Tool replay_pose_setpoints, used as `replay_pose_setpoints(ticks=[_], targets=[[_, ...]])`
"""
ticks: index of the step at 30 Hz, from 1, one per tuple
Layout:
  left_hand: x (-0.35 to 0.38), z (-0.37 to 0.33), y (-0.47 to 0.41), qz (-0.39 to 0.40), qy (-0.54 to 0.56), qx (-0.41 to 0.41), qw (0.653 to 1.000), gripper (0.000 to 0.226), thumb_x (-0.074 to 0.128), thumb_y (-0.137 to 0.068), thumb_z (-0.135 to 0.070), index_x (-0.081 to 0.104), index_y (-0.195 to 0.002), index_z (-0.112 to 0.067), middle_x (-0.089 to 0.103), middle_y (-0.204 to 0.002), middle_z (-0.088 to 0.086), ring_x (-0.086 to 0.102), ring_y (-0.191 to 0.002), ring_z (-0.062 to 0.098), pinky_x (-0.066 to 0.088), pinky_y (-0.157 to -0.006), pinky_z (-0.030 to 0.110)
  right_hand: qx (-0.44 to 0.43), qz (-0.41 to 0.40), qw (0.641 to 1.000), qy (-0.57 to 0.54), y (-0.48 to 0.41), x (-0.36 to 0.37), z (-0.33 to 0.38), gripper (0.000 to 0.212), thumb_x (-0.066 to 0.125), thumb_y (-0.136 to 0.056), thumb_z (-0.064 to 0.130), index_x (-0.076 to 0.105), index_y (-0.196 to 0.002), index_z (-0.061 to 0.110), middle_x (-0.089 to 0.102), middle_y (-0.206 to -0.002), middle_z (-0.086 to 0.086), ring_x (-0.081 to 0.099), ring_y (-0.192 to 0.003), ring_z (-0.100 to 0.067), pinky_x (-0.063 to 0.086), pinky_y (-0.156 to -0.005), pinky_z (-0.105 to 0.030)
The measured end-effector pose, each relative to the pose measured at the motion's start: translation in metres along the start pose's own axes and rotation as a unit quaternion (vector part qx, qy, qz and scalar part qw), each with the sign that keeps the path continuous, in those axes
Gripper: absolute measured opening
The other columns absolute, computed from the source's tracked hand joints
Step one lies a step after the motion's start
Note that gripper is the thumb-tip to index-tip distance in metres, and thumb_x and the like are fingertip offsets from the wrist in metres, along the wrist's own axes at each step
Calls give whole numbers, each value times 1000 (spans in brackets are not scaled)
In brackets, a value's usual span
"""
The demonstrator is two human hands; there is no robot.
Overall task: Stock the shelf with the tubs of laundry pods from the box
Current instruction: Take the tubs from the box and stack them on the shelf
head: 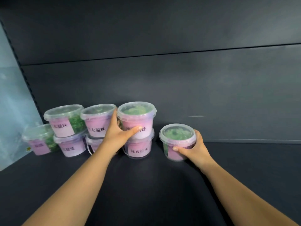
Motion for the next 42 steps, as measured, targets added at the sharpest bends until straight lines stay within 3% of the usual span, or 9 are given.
replay_pose_setpoints(ticks=[10, 18, 21, 23, 26, 31, 34, 37, 42], targets=[[3, 13, 2, -33, 27, 49, 998, 84, 72, -75, -7, 24, -141, -27, 44, -135, -12, 45, -121, 1, 35, -104, 24, -4, -16, 1000, 17, -1, 3, 1, 85, 87, -59, 21, 37, -127, 28, 55, -117, 13, 54, -108, -5, 43, -91, -24], [0, 18, 4, -60, 56, 66, 994, 98, 77, -65, -11, 19, -144, -17, 39, -128, -13, 42, -123, 5, 35, -102, 22, -1, 1, 1000, 13, 0, 6, 6, 79, 84, -63, 13, 36, -125, 27, 53, -114, 17, 51, -101, 8, 44, -77, -12], [3, 18, 3, -69, 51, 70, 994, 94, 76, -67, -11, 19, -141, -16, 37, -118, -25, 42, -118, 0, 38, -94, 8, -3, 5, 1000, 19, -1, 9, 6, 79, 84, -63, 14, 36, -124, 28, 52, -112, 20, 50, -100, 10, 43, -77, -12], [7, 18, 1, -74, 41, 70, 994, 87, 71, -76, -2, 17, -142, -15, 38, -124, -21, 41, -120, 2, 37, -90, 2, -3, 6, 1000, 19, -2, 8, 5, 79, 84, -63, 14, 36, -124, 27, 53, -113, 18, 50, -101, 9, 43, -78, -13], [11, 21, -2, -57, 11, 65, 996, 90, 70, -79, -12, 9, -144, -17, 37, -139, -5, 38, -125, 3, 32, -97, 9, -4, 7, 1000, 18, -2, 8, 5, 80, 84, -62, 13, 36, -125, 25, 53, -114, 16, 50, -102, 8, 43, -78, -12], [8, 31, -5, -42, -33, 33, 998, 101, 64, -69, -44, 1, -147, -33, 33, -150, -4, 34, -134, 6, 26, -114, 33, -1, 10, 1000, 20, -2, 7, 6, 81, 84, -63, 14, 37, -127, 24, 52, -113, 20, 50, -103, 8, 44, -80, -14], [8, 31, -4, -31, -20, 29, 999, 98, 62, -71, -40, 2, -147, -33, 32, -149, -7, 34, -133, 3, 25, -113, 30, 3, 11, 1000, 20, -2, 7, 6, 81, 85, -61, 15, 38, -126, 25, 52, -113, 19, 51, -104, 6, 42, -90, -19], [9, 31, -2, -32, -11, 23, 999, 92, 62, -71, -41, 12, -147, -27, 35, -146, -9, 36, -131, 1, 26, -113, 29, 4, 12, 1000, 20, -3, 8, 6, 79, 85, -62, 15, 37, -124, 27, 52, -113, 19, 51, -104, 7, 43, -85, -14], [12, 29, 2, -64, -83, 22, 994, 88, 59, -73, -51, 20, -146, -21, 31, -150, -5, 29, -136, 8, 21, -113, 26, -4, -17, 998, 57, -4, 10, 8, 74, 87, -59, 20, 39, -114, 33, 50, -118, 11, 49, -109, -5, 40, -91, -20]])
Point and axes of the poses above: each hand's wrist, its own y-axis away from the middle knuckle, its own x-axis out of the palm, z = x × y, the point moved 4 cm from there along -y, towards the middle knuckle
